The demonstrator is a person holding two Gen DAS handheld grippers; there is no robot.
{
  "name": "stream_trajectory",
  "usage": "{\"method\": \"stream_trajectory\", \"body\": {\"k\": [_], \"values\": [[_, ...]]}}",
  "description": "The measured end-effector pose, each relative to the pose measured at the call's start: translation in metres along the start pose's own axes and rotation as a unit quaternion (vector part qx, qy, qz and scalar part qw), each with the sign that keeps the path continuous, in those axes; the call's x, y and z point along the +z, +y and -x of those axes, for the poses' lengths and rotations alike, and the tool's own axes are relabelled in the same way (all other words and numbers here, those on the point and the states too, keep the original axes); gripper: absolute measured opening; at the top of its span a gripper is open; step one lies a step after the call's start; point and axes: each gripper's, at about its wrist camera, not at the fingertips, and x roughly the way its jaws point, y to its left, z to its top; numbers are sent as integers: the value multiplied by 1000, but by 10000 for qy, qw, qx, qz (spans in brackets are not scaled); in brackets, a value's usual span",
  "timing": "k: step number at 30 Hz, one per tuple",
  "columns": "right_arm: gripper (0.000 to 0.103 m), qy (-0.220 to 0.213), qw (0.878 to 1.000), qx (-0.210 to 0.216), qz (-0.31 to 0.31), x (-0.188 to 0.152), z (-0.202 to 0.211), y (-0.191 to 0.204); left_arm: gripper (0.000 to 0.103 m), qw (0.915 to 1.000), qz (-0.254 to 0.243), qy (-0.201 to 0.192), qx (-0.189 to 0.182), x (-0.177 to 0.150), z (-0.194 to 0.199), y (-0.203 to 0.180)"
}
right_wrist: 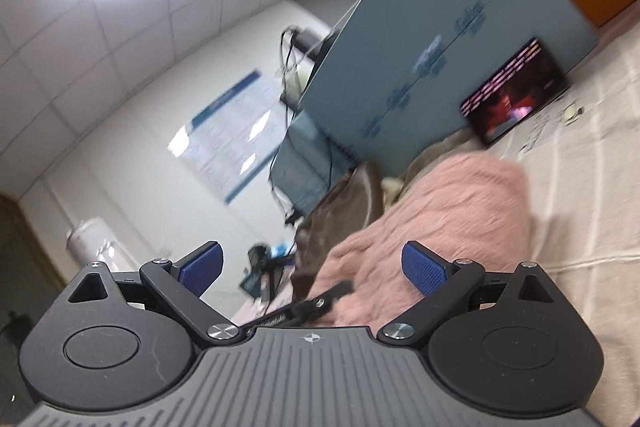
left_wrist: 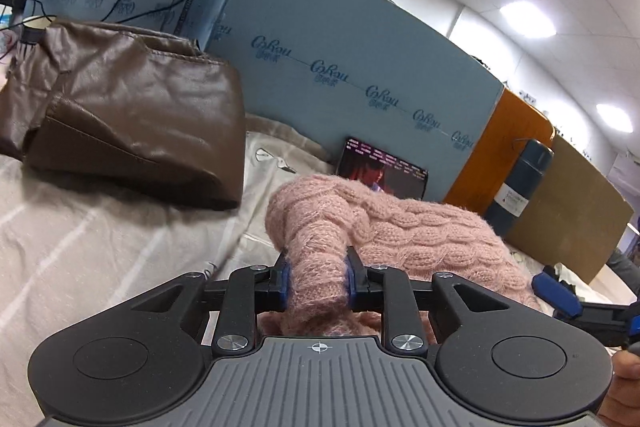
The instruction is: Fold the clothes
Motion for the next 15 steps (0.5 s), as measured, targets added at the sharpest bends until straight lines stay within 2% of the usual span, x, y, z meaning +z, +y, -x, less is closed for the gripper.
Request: {"method": "stream_trajectory", "body": {"k": [3,7,9,14,15], "values": [[97,280,9981,-553,49,-2,-12,-4,27,9999,95,43,-90,0,1,4],[96,488,9936,-1017,-41,-6,-23,-17,29,9998,163,100,-64,-3,0,4],[96,456,9937,-1025,2,-8,-22,-16,37,9997,223,112,-15,-3,0,4],[98,35,9947,-1011,201,-11,-9,-7,74,9991,384,147,109,-4,0,6],[98,-89,9940,-1054,269,-11,-6,-5,75,9988,438,165,130,-3,0,7]]}}
